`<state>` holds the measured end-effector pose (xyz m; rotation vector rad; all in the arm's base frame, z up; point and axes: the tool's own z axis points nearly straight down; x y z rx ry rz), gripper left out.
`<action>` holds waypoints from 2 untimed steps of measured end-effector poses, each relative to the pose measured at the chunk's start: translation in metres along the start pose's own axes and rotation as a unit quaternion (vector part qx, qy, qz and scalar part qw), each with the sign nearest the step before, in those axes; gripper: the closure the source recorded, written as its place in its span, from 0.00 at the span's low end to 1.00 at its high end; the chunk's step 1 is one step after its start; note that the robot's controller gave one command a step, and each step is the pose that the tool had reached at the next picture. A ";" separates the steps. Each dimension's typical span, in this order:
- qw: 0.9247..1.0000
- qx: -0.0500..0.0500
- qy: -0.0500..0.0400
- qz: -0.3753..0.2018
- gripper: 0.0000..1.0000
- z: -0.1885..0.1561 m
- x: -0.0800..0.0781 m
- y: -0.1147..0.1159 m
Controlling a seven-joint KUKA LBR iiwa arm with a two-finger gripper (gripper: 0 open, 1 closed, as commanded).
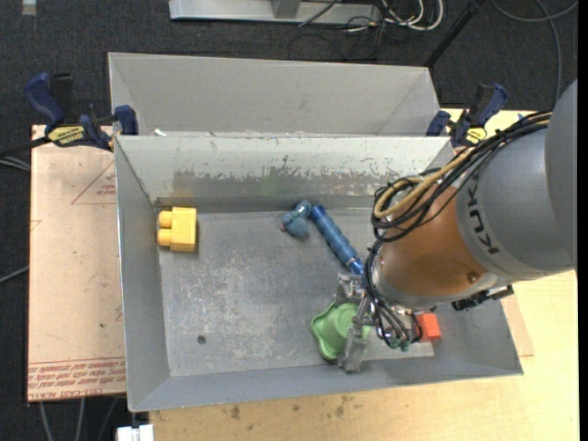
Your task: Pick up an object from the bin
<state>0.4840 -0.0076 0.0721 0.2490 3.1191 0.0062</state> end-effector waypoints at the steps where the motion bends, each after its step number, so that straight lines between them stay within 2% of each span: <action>1: 1.000 -0.001 -0.003 0.000 1.00 -0.004 -0.002 0.000; 2: 1.000 0.002 0.004 -0.001 1.00 -0.029 -0.004 0.001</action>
Offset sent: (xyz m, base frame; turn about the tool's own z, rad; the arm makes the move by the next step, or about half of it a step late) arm 0.0000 0.0000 0.0000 0.0000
